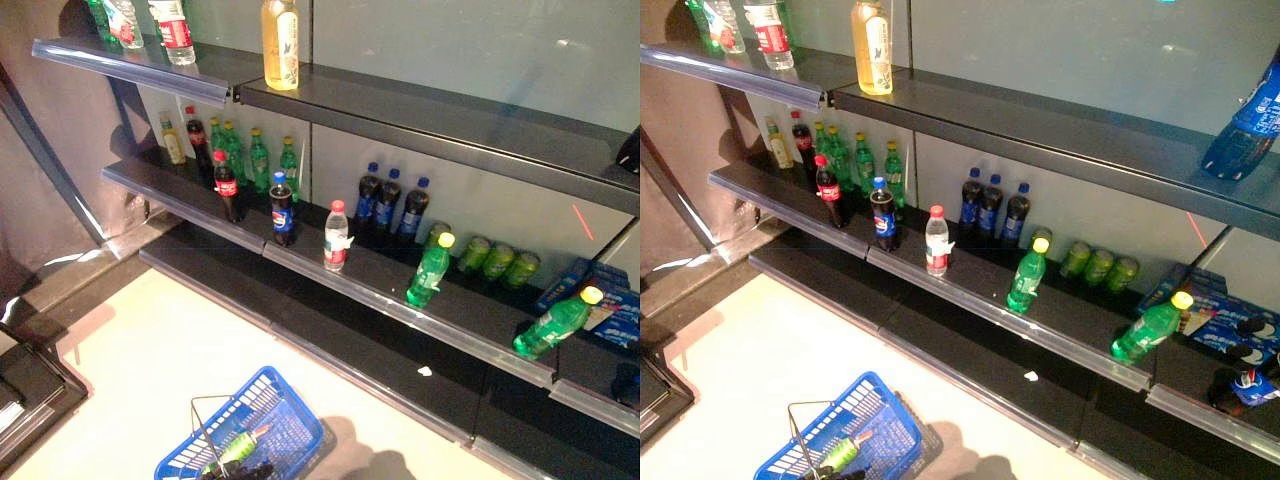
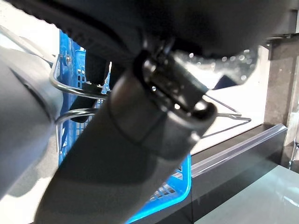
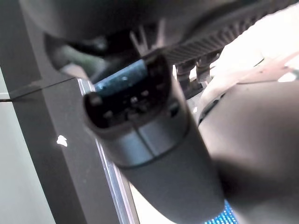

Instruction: Pick up the drink and place into the basket.

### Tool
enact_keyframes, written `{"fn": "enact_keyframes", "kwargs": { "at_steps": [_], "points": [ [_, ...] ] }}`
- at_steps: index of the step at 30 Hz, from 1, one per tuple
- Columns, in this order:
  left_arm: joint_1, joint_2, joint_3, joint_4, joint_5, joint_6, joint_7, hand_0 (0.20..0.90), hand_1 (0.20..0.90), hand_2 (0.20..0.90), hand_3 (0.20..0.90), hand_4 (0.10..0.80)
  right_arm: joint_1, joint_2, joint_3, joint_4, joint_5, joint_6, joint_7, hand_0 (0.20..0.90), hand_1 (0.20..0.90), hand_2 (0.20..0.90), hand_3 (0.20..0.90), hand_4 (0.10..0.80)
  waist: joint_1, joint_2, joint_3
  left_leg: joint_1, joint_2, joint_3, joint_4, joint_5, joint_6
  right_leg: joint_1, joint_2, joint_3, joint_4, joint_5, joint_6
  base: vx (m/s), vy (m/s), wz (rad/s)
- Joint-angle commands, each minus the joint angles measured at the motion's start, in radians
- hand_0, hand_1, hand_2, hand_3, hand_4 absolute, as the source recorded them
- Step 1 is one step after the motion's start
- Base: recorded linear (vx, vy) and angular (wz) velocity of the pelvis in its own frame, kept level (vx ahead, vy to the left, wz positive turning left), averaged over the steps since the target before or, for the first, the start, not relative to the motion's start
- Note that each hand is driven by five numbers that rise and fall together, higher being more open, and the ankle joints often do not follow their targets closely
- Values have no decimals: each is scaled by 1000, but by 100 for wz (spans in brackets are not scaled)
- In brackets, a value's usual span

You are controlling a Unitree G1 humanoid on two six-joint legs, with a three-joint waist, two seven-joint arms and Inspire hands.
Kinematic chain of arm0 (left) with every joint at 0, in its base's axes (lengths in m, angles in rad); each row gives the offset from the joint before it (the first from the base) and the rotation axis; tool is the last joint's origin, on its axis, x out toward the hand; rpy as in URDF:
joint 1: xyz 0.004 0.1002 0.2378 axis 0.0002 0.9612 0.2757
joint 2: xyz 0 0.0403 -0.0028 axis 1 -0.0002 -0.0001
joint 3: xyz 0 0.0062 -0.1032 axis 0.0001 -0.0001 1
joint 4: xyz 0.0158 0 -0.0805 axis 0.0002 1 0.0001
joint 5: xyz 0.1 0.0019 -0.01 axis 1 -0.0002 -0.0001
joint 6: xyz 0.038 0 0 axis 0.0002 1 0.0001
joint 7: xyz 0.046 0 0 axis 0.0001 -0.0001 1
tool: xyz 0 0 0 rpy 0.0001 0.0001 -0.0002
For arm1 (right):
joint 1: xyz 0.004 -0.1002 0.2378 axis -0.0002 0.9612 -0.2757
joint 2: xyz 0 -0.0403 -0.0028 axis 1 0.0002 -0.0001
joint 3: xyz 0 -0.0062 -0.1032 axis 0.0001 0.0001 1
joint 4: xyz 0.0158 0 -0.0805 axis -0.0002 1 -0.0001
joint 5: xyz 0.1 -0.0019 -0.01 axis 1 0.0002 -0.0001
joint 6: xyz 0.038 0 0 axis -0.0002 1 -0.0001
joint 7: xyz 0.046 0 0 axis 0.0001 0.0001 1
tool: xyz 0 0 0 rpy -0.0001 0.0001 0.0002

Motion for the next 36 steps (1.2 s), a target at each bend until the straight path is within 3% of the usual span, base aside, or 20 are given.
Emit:
{"fn": "enact_keyframes", "kwargs": {
  "at_steps": [1, 24, 31, 34, 35, 36],
  "points": [
    [-58, -25, -29, -42, 37, -58, -45, 300, 300, 300, 200, 100, -42, -36, -5, 37, -43, 8, 5, 900, 900, 900, 900, 800, 41, 44, 60, 47, -33, -47, 5, -112, 24, -79, -4, -68, 7, 78, -2, 0, 0, 0],
    [-49, -21, -35, -45, 32, -67, -64, 300, 300, 300, 200, 100, -47, -48, -1, 34, -88, -58, -14, 900, 900, 900, 900, 800, 44, 48, 58, 50, -30, -53, 5, -112, 24, -76, -4, -65, 11, 72, -2, 3, -1, 1],
    [-55, -7, -49, -75, 48, -40, -47, 300, 300, 300, 200, 100, -73, -76, 50, -63, -182, -248, -99, 900, 900, 900, 900, 800, 42, 43, 61, 52, -30, -53, 9, -114, 24, -77, -7, -55, 15, 74, 1, -7, -5, 0],
    [-50, 5, -58, -118, 45, -17, -33, 300, 300, 300, 200, 100, -70, -102, 91, -183, -213, -370, -144, 900, 900, 900, 900, 800, 34, 41, 62, 39, -30, -45, 17, -116, 29, -94, -7, -45, 20, 76, 1, -81, -15, -1],
    [-46, 4, -59, -130, 47, -16, -30, 300, 300, 300, 200, 100, -63, -105, 103, -227, -266, -380, -215, 900, 900, 900, 900, 800, 30, 41, 64, 37, -30, -45, 18, -117, 31, -97, -8, -42, 20, 78, 1, -98, 9, -4],
    [-36, 7, -60, -163, 42, -5, -20, 300, 300, 300, 200, 100, -44, -123, 120, -349, -209, -409, -190, 900, 900, 900, 900, 800, 20, 41, 66, 33, -30, -38, 20, -120, 33, -104, -8, -36, 22, 78, 3, -96, 10, -5]
  ]
}}
